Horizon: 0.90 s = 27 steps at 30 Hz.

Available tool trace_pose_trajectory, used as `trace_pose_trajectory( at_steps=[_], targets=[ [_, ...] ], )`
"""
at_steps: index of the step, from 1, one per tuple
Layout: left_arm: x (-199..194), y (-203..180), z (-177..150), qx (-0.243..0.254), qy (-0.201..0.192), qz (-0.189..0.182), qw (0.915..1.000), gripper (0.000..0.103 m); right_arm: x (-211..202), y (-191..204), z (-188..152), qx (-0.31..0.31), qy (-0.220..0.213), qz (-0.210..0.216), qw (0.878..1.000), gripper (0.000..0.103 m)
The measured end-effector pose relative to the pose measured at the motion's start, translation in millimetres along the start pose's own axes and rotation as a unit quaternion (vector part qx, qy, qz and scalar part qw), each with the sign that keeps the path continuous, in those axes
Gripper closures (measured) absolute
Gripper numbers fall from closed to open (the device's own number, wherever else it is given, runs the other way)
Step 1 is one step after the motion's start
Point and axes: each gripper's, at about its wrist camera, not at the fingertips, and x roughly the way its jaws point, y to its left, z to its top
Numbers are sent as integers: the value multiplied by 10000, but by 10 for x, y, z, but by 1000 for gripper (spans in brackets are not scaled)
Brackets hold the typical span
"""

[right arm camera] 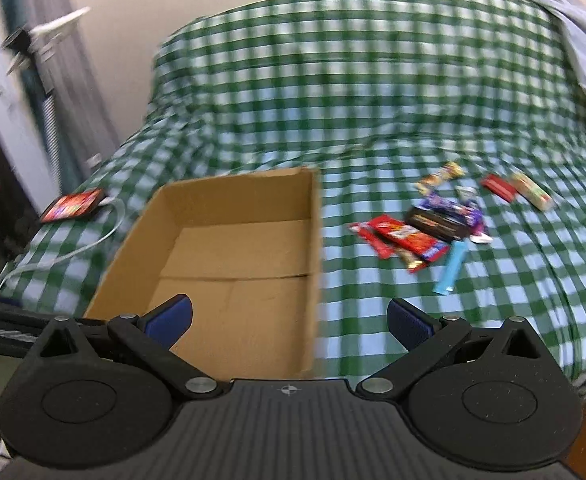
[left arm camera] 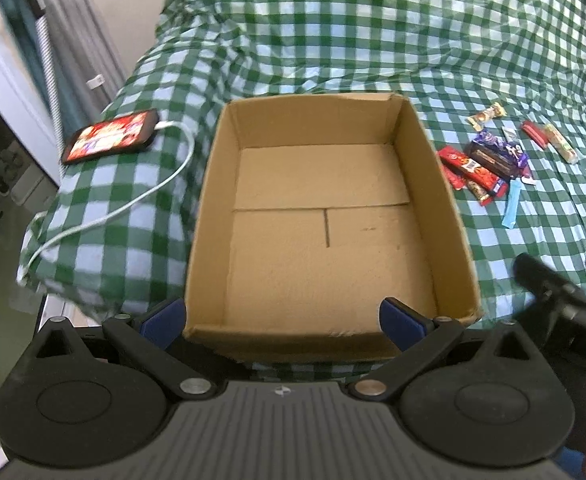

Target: Organize snacks

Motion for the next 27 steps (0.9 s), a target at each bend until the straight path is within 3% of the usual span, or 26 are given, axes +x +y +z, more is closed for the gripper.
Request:
trace_pose_trajectory(
  at_steps=[6,9,14,16,21,27],
  targets=[
    [95,-382,365,171,44,-54,9998,0,213,-805,95,545,-507,-557,9957,0],
    [172,-622,564,250,161,-457,9985,0,331,-1313,170,869,-698,-823,9904,0],
    [503,-1184,1001,150,605,-1263,9900,0,561,-2028,248,1689,-336,-1251,9771,0],
    [723,-1470,1192,85,825,-1513,9850,0,682,-2284,258,1928,-225,-1400,9709,0],
    [1503,-2203,1650,-101,1573,-1747,9719,0,932,-2848,323,2125,-159,-1707,9620,0],
    [2431,-2805,1885,-98,2222,-1423,9645,0,1572,-3519,716,1853,-212,-2051,9608,0]
  ],
)
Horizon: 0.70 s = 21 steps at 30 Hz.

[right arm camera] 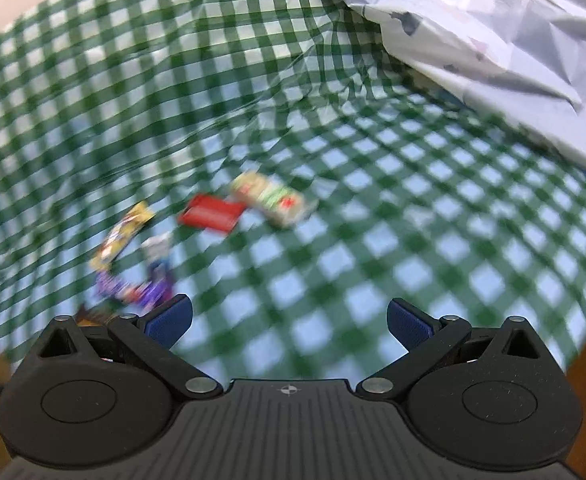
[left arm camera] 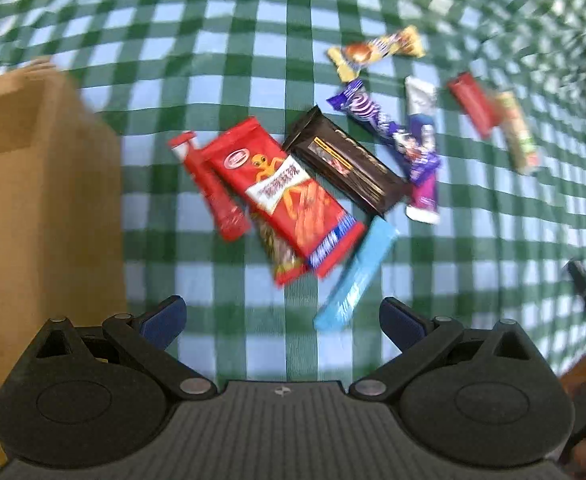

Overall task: Organize snacks
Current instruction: 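Grasp the red spicy-strip packet with the left gripper while the right grasps the peanut bar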

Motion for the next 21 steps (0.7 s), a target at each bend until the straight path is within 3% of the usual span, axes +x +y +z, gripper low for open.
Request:
trace_pose_trajectory(
  at_steps=[4,7,14,15,17,18,19,20,21],
  targets=[
    [369,85,259,-370,399,133,9984,0,801,95,374,-817,-81,-199,9964,0],
    [526,95,440,-528,430,95,9976,0,1333,157,555,-1227,-50,-200,9922,0],
    [767,33,807,-466,463,266,9975,1,2137,249,692,-1139,429,-196,9924,0],
    [755,33,822,-481,413,275,9976,7,2172,250,689,-1161,453,-213,9920,0],
    [668,1,817,-414,143,452,9980,28,2251,270,668,-1250,483,-226,9907,1],
    [604,-21,822,-312,34,428,9986,44,2260,276,648,-1331,459,-175,9899,2],
    [552,-29,814,-246,-36,363,9990,56,2234,297,620,-1443,388,-83,9887,13],
    [482,-31,800,-237,-94,299,9992,71,2198,326,586,-1586,273,31,9870,32],
    [413,-20,783,-242,-146,211,9994,83,2153,325,568,-1672,208,78,9857,41]
  ],
)
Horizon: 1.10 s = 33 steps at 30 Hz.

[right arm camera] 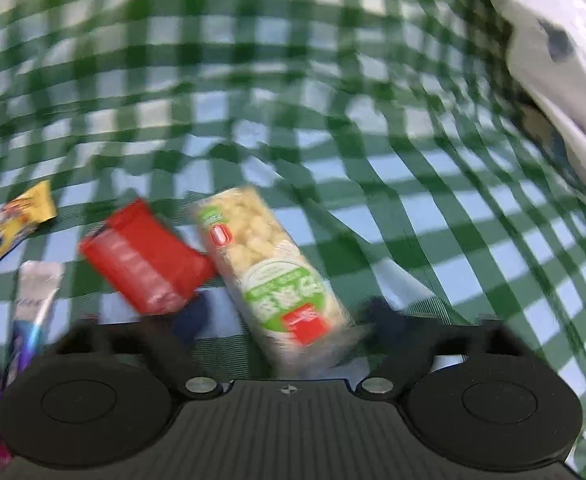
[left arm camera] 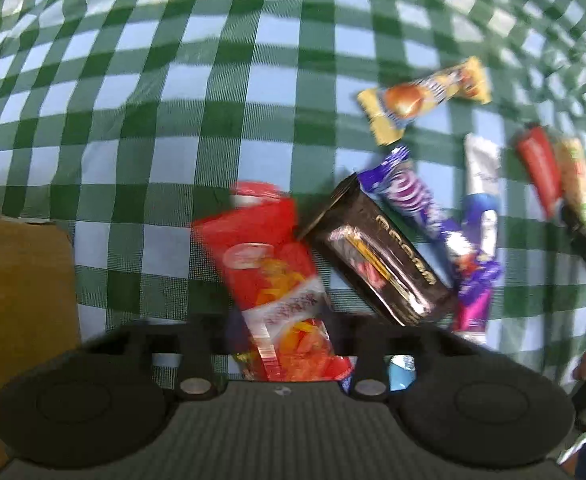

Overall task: Organize snacks
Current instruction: 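Grasp the red spicy-strip packet with the left gripper while the right grasps the peanut bar, then carry both snacks over the box and lower them inside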

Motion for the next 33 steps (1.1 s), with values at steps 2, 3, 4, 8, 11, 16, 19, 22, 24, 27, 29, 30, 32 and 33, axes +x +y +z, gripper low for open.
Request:
trace_pose_trajectory(
  at_steps=[2,3,4,8,11,16,19,22,24,27,29,30,32,33],
  targets=[
    [-122,39,-20,-40,-42,-234,9997,90,-95,30,-32,-139,-20,42,9999,50],
    [-188,54,-57,12,-84,-300,9995,93,-154,47,-59,-204,-67,-53,9998,50],
    [-225,57,-99,81,-152,-320,9993,95,-228,50,-94,-260,-120,-106,9995,53],
    [-485,85,-237,287,-383,-463,9978,95,-606,-87,-228,133,-231,-158,9995,64],
    [-709,36,-404,429,-591,-582,9956,95,-896,-186,-370,398,-308,-191,9986,64],
    [-1162,152,-727,600,-975,-845,9898,95,-1438,-217,-606,678,-379,-105,9969,64],
    [-1495,301,-968,658,-1258,-936,9854,95,-1816,-105,-736,777,-527,-12,9956,64],
    [-1740,518,-1218,583,-1387,-1021,9833,95,-2246,84,-850,941,-672,234,9930,64],
    [-1879,667,-1382,516,-1443,-1048,9826,95,-2545,223,-944,1020,-753,429,9910,64],
    [-2062,930,-1644,411,-1499,-1110,9816,95,-2966,467,-1087,974,-807,752,9891,64],
    [-2180,1133,-1818,288,-1510,-1227,9805,95,-3234,677,-1170,819,-815,990,9884,64],
    [-2240,1241,-1901,237,-1541,-1268,9796,95,-3357,799,-1209,723,-828,1077,9881,64],
    [-2342,1450,-2052,139,-1638,-1325,9775,95,-3591,1029,-1270,496,-836,1269,9871,64],
    [-2391,1562,-2137,84,-1691,-1367,9760,95,-3716,1149,-1289,382,-832,1366,9864,64]
  ],
)
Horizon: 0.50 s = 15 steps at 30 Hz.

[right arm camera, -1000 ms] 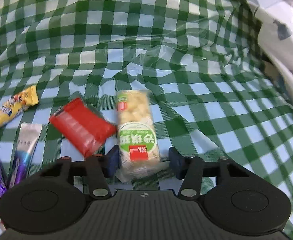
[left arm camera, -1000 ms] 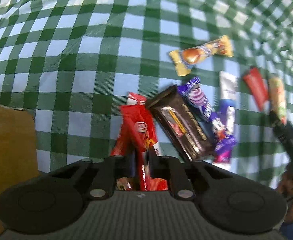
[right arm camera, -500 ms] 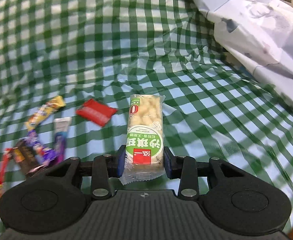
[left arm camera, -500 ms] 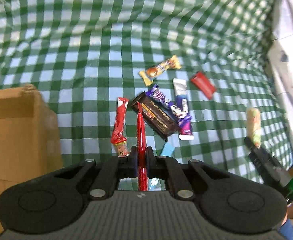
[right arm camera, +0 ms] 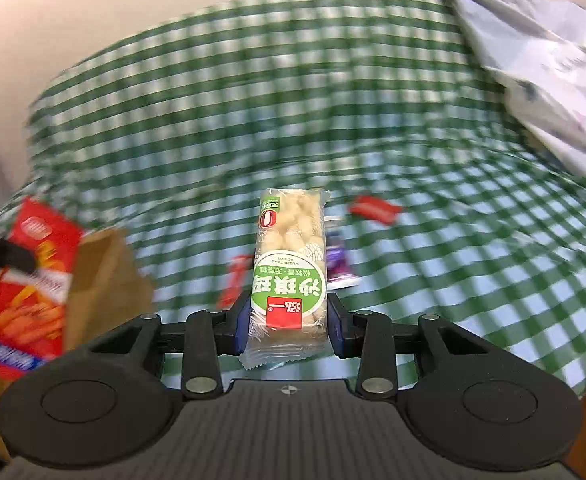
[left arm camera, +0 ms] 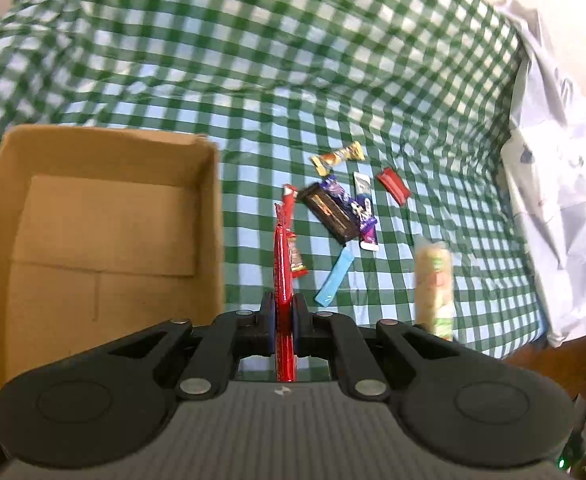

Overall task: Organize snacks
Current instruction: 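Carry both snacks over the box and lower them inside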

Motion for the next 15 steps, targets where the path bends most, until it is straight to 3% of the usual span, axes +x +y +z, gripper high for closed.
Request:
trace_pose_trajectory(
  at_steps=[8,15],
  targets=[
    [-617,737,-439,-706,-346,-146,9968,95,-555,1019,-34,-586,-132,832,9947,64],
    [-1064,1261,-712,-1022,-768,51,9918,95,-759,1574,-59,-958,-134,1165,9885,64]
  ],
)
